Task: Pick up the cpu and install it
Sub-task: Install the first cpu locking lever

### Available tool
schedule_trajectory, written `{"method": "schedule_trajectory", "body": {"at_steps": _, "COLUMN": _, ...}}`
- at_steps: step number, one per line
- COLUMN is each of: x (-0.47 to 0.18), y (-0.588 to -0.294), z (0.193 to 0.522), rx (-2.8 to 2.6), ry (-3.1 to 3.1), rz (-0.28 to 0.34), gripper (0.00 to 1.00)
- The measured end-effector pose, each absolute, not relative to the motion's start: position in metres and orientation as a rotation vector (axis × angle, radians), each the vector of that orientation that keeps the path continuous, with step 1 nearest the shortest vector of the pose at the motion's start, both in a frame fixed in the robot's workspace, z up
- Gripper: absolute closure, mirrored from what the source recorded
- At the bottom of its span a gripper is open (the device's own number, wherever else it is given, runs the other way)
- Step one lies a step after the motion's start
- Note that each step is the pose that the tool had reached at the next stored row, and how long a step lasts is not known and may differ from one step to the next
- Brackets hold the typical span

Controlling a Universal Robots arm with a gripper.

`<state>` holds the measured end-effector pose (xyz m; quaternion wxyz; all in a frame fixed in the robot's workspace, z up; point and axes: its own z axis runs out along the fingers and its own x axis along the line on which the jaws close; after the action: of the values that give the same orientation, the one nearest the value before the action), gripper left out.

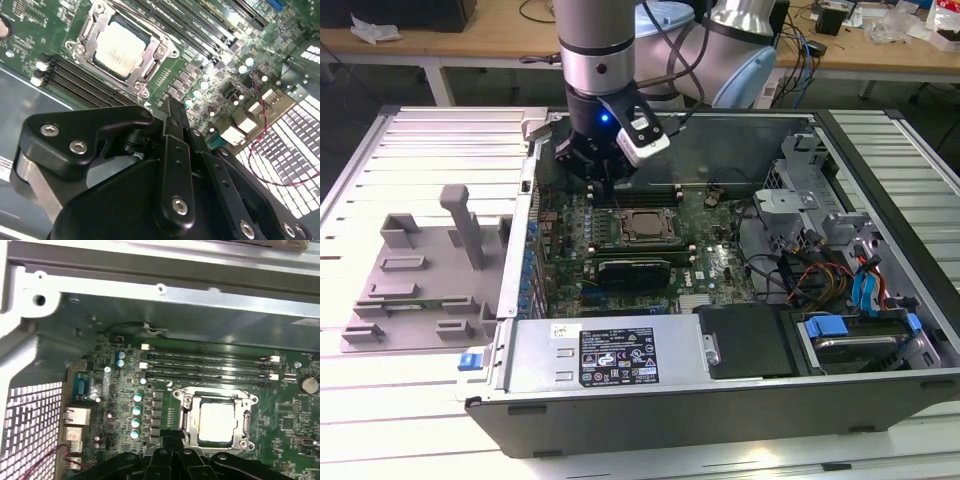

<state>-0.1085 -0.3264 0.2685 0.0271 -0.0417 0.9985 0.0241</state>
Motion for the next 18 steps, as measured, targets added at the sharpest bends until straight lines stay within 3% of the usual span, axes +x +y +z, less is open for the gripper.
{"method": "schedule_trajectory", "body": {"at_steps": 4, "x": -0.112, "y": -0.327, "z": 0.268, "rx": -0.127, "ry": 3.075, "rz": 0.198, "gripper": 0.89}}
{"method": "schedule_trajectory", "body": {"at_steps": 7, "x": -0.119, "y": -0.328, "z": 0.268, "rx": -0.124, "ry": 3.054, "rz": 0.378, "gripper": 0.89}}
{"method": "schedule_trajectory", "body": {"at_steps": 10, "x": -0.121, "y": -0.329, "z": 0.266, "rx": -0.125, "ry": 3.041, "rz": 0.455, "gripper": 0.89}}
{"method": "schedule_trajectory", "body": {"at_steps": 18, "x": -0.118, "y": -0.329, "z": 0.254, "rx": -0.126, "ry": 3.039, "rz": 0.471, "gripper": 0.89}}
